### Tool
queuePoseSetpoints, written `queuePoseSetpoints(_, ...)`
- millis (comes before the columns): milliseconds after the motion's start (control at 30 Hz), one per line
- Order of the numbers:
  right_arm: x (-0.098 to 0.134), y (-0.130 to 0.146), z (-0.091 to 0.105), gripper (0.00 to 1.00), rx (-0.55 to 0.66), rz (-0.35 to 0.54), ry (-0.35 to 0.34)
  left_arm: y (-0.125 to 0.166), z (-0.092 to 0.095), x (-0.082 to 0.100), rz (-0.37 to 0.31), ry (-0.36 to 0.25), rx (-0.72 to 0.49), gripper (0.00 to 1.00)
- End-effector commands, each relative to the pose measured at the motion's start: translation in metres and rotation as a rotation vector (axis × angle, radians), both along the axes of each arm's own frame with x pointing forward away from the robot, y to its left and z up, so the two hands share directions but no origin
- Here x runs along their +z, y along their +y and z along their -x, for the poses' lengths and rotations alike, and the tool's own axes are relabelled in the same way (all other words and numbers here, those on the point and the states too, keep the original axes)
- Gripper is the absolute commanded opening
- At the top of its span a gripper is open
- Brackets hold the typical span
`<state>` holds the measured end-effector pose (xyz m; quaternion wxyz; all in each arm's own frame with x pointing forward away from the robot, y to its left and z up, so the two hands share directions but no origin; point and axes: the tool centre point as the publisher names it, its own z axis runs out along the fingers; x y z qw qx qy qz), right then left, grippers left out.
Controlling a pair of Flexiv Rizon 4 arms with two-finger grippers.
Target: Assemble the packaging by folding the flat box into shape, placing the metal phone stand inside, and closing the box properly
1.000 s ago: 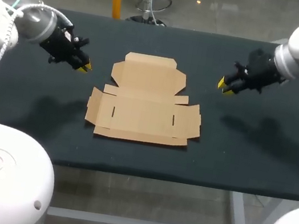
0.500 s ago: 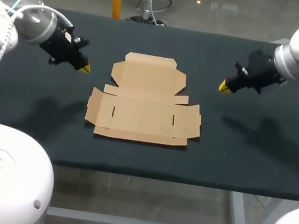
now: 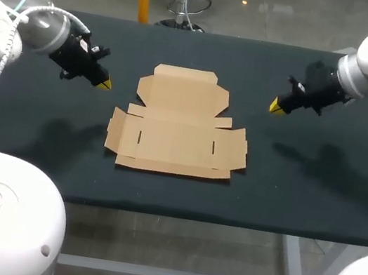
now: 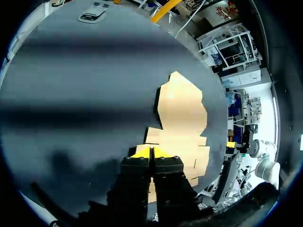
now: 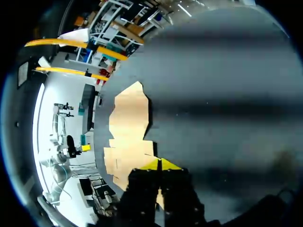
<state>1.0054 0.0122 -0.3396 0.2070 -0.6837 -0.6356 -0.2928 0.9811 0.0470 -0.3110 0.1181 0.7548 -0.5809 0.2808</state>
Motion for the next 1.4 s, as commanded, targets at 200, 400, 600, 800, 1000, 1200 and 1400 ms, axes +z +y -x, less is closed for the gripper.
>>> queuePoseSetpoints(200, -0.001, 0.000, -0.001, 0.00, 0.004, -0.002, 0.002, -0.012, -0.002, -0.014, -0.050, -0.062, -0.027, 0.00)
queuePoseSetpoints(400, -0.015, 0.006, -0.001, 0.00, 0.005, -0.002, 0.000, -0.018, -0.002, -0.028, -0.064, -0.121, -0.043, 0.00)
queuePoseSetpoints(600, -0.020, 0.014, -0.001, 0.00, 0.012, 0.002, 0.007, -0.017, -0.006, -0.040, -0.051, -0.138, -0.099, 0.00)
queuePoseSetpoints(800, -0.025, 0.026, -0.005, 0.00, 0.031, 0.011, 0.022, -0.018, -0.017, -0.048, -0.048, -0.118, -0.172, 0.00)
queuePoseSetpoints(1000, -0.029, 0.030, -0.005, 0.00, 0.037, 0.008, 0.037, -0.017, -0.027, -0.049, -0.042, -0.066, -0.249, 0.00)
queuePoseSetpoints(1200, -0.035, 0.033, -0.006, 0.00, 0.044, 0.008, 0.056, -0.015, -0.038, -0.059, -0.043, -0.016, -0.344, 0.00)
queuePoseSetpoints(1400, -0.038, 0.037, -0.008, 0.00, 0.049, 0.013, 0.070, -0.016, -0.041, -0.064, -0.042, -0.004, -0.363, 0.00)
